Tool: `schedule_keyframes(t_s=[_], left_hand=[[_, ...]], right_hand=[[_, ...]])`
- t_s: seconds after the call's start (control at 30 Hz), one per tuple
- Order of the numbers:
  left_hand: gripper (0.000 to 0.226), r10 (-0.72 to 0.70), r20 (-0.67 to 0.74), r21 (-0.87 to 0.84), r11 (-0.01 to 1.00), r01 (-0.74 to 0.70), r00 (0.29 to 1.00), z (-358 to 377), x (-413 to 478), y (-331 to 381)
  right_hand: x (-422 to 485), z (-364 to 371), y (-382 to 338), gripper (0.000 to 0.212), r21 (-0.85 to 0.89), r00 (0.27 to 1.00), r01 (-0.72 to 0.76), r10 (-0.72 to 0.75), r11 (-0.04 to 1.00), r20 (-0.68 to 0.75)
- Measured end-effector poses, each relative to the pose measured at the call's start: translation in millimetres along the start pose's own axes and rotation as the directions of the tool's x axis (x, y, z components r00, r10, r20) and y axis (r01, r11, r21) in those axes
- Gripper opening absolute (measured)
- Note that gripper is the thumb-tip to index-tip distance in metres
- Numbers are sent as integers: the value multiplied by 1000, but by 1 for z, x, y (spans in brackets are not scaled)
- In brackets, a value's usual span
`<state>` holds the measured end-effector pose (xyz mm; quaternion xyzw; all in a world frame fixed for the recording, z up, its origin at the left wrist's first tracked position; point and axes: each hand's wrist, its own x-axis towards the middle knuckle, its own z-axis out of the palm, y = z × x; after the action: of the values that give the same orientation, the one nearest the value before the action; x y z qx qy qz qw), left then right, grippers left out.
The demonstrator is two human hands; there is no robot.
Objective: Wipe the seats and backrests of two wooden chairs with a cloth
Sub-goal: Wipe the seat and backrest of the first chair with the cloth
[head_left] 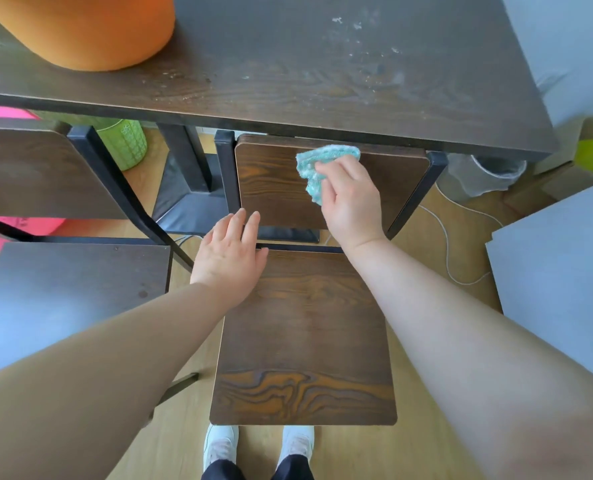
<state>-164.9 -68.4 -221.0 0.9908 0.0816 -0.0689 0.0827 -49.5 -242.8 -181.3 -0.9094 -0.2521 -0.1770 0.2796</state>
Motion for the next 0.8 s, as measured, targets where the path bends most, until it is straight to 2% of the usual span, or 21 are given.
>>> schedule_keyframes(t_s=[0.23, 0.43, 0.6, 0.8], left_hand=[[61, 27, -26, -12, 1000, -27, 999, -8, 11, 3], [60, 21, 24, -9, 1000, -20, 1000, 7, 10, -9], [61, 9, 52, -24, 1000, -8, 999, 19, 15, -19], [62, 9, 111, 4, 1000, -9, 994, 37, 20, -27]], right_hand=[[20, 4, -2, 21, -23, 998, -26, 25, 999, -51], [13, 18, 0, 24, -15, 993, -16, 14, 1000, -117], [-8, 41, 10, 29, -86, 994, 82, -75, 993, 75], [-38, 79, 23, 30, -110, 969, 114, -86, 987, 233]])
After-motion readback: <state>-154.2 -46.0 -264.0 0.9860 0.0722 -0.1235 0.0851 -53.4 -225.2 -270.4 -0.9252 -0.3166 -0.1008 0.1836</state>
